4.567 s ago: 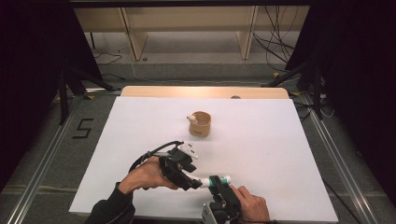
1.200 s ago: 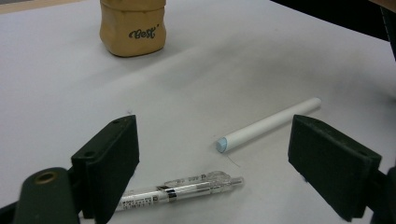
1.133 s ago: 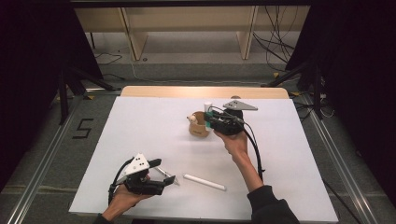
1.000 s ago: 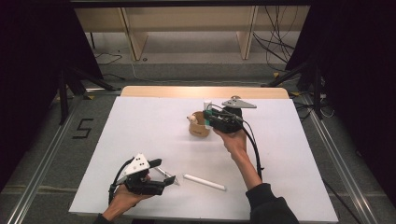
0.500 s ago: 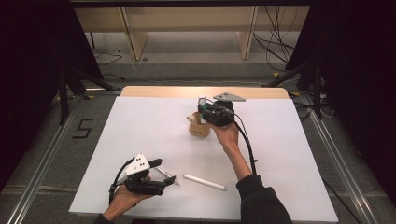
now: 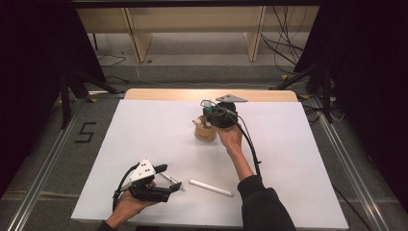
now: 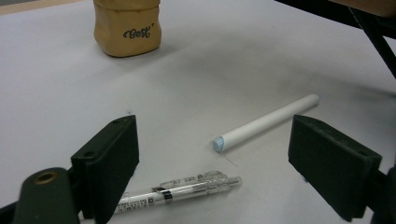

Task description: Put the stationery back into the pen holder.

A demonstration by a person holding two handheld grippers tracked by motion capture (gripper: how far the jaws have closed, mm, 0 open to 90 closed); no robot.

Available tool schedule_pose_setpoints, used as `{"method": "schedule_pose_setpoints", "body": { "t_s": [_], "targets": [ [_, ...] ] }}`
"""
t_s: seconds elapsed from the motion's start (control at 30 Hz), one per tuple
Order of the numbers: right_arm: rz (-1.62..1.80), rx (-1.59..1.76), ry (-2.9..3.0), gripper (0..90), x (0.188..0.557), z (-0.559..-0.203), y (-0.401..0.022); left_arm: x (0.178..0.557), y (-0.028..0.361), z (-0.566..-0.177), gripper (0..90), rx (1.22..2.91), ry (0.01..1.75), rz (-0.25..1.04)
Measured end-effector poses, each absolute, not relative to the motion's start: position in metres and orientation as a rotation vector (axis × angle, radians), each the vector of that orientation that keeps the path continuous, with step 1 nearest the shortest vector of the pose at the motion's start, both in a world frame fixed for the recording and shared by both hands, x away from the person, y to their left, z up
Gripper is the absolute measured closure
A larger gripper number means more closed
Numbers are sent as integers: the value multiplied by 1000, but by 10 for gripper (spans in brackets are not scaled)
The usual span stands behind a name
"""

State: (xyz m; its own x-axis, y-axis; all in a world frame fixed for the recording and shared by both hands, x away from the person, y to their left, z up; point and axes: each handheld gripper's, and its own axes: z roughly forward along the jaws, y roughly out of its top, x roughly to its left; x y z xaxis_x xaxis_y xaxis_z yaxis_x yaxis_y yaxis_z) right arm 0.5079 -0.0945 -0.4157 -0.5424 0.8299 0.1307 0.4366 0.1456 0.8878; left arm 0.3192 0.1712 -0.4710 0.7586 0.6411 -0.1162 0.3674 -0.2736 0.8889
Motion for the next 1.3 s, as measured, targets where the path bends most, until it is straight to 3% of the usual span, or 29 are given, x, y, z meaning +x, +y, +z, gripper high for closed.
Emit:
{"method": "schedule_pose_setpoints", "body": {
  "t_s": [1.3],
  "targets": [
    [1333,1263,2053,656,515,-430,-83,318,171,-471,158,1899,767,318]
  ]
}}
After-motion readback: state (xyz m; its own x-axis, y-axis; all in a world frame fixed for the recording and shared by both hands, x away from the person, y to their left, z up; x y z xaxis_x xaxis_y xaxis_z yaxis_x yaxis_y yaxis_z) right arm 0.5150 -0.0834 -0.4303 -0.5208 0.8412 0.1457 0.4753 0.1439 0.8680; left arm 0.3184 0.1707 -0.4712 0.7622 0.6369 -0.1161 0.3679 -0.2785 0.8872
